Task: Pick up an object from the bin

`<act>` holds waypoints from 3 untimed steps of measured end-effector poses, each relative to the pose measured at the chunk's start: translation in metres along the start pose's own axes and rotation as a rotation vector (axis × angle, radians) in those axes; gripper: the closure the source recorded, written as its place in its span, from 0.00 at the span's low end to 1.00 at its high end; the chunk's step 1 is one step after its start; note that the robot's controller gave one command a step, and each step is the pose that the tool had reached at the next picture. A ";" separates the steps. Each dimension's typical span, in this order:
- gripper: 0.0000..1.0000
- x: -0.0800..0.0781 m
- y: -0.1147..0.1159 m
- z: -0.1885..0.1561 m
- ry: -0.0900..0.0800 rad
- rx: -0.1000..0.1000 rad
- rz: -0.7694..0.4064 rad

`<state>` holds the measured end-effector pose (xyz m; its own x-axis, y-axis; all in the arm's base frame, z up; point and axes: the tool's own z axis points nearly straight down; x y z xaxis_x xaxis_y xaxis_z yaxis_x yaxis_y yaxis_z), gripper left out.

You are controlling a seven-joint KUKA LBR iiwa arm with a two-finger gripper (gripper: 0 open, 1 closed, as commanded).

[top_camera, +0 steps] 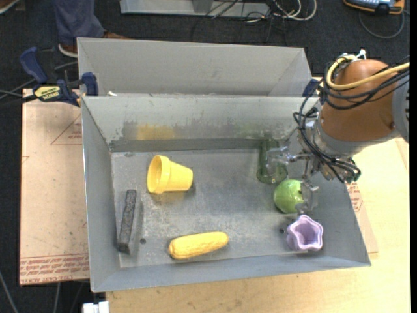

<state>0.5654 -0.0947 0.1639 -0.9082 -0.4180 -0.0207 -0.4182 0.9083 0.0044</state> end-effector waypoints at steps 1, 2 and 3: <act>0.00 0.005 -0.019 -0.014 0.000 0.003 0.104; 0.00 0.047 -0.014 -0.001 -0.004 0.003 -0.118; 0.00 0.066 -0.001 0.028 0.001 0.001 -0.176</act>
Offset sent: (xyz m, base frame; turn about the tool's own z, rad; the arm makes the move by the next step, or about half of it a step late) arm -0.0747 -0.0474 -0.0169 -0.2174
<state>0.5065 -0.1231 0.1341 -0.8208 -0.5708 -0.0199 -0.5709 0.8210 -0.0003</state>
